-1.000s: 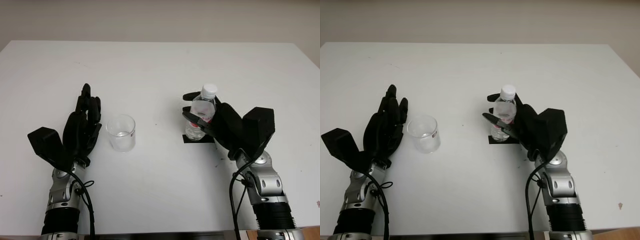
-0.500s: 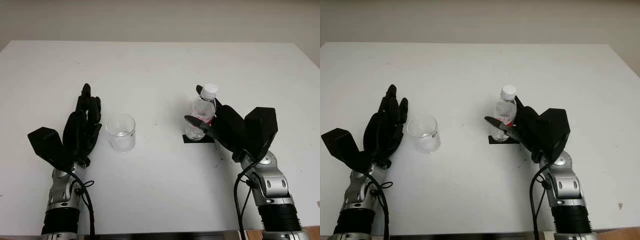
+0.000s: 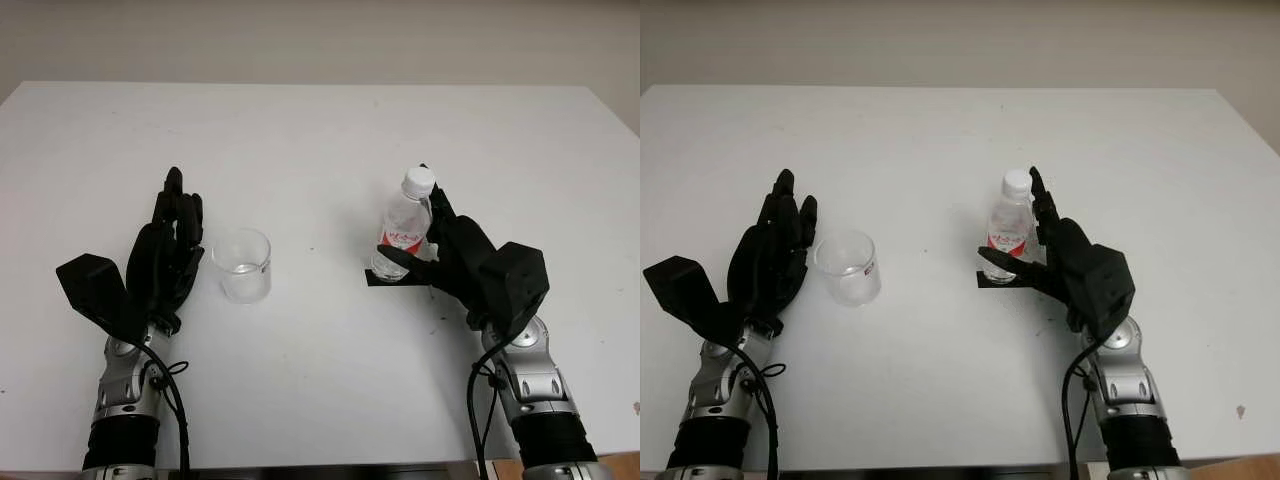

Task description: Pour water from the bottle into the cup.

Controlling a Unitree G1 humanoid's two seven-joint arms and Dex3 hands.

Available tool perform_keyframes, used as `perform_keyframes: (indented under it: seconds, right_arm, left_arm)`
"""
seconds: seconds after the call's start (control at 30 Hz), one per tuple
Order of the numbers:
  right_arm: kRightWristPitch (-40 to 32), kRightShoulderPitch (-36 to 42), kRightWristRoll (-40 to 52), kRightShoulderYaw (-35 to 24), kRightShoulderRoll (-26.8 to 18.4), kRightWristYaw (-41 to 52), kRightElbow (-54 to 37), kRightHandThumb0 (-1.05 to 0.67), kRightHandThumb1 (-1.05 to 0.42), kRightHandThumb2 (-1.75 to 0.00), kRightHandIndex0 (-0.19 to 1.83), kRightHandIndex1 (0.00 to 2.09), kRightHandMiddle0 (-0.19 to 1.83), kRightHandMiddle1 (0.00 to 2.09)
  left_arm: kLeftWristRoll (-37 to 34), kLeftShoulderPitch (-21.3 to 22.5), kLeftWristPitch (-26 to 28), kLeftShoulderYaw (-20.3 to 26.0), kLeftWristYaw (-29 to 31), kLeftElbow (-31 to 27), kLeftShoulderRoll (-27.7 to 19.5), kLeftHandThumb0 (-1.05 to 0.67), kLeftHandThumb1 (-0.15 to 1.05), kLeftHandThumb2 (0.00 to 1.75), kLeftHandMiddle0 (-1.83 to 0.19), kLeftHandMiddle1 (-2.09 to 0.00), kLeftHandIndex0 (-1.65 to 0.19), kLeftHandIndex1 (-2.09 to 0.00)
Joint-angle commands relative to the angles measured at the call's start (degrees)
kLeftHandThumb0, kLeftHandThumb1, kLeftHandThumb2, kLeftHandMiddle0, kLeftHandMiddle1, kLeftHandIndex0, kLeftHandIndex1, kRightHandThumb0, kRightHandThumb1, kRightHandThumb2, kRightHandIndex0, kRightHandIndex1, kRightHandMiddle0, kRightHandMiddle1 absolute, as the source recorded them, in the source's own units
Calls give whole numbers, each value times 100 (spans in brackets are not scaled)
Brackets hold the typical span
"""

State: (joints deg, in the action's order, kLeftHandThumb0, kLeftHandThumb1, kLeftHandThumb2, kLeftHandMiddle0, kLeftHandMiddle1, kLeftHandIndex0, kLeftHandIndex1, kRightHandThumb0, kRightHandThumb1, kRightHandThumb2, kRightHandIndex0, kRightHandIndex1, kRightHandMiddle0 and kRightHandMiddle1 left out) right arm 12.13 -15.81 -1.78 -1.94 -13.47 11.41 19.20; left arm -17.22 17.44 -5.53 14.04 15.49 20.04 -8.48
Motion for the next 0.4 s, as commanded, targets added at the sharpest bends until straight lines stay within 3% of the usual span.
perform_keyframes:
  seconds: [0.0, 0.37]
  right_arm:
    - [351, 44, -75, 55, 87, -110, 153, -103, -92, -6, -19, 0, -19, 0]
    - [151, 216, 269, 179, 442, 72, 31, -99, -92, -5, -19, 0, -19, 0]
  left_arm:
    - [17, 23, -20, -5, 20, -2, -40, -69, 105, 62, 12, -5, 15, -5]
    - [16, 20, -13, 2, -13, -14, -28, -69, 105, 62, 12, -5, 15, -5]
